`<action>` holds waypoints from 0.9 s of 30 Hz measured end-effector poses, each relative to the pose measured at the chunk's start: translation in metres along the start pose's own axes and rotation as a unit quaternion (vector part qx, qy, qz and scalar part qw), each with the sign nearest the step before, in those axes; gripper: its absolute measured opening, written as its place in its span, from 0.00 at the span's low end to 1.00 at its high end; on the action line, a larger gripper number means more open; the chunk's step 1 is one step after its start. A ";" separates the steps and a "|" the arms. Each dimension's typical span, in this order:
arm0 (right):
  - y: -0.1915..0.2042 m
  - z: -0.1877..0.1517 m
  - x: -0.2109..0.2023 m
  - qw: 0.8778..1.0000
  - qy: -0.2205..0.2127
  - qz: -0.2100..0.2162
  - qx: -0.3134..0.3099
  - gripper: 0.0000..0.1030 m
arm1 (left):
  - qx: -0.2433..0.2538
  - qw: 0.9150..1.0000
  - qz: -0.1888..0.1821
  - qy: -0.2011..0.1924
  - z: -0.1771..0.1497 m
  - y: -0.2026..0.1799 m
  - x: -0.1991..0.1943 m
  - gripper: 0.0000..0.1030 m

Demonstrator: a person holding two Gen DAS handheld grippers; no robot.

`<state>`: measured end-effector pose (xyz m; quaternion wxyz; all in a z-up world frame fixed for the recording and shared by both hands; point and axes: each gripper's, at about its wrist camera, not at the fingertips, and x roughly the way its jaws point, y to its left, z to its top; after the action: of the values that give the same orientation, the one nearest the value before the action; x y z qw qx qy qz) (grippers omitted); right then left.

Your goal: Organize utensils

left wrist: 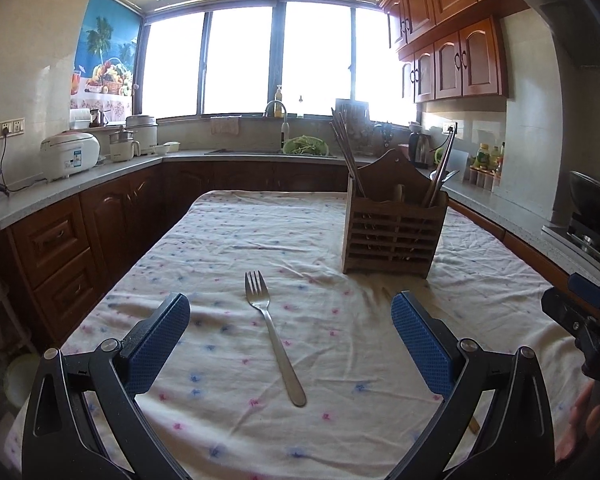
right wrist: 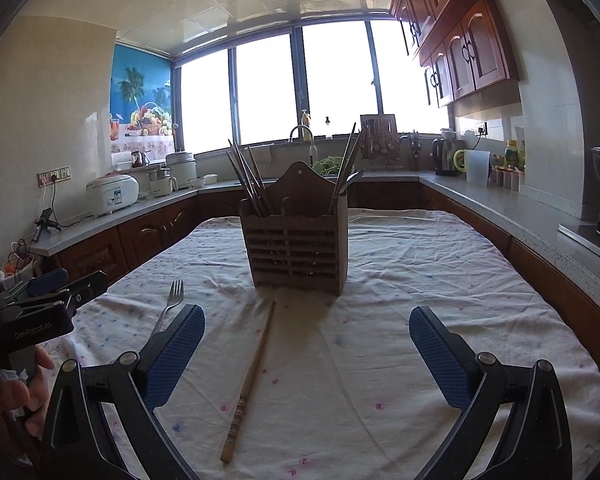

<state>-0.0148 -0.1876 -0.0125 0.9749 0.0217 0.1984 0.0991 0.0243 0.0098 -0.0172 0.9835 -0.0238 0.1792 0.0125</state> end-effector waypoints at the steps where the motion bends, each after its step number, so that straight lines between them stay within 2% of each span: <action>1: -0.001 -0.001 -0.002 1.000 -0.001 -0.002 0.001 1.00 | 0.002 1.000 0.001 0.003 -0.002 -0.002 0.001 1.00; 13: -0.011 -0.012 -0.019 1.000 0.001 -0.022 0.014 1.00 | 0.019 1.000 -0.002 0.014 -0.005 -0.009 -0.006 1.00; 27: -0.012 -0.012 -0.026 1.000 -0.006 -0.021 0.015 1.00 | 0.039 0.999 -0.003 0.010 -0.002 -0.019 -0.014 1.00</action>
<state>-0.0409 -0.2048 -0.0149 0.9774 0.0329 0.1949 0.0753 0.0107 -0.0100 -0.0132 0.9818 0.0141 0.1894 0.0025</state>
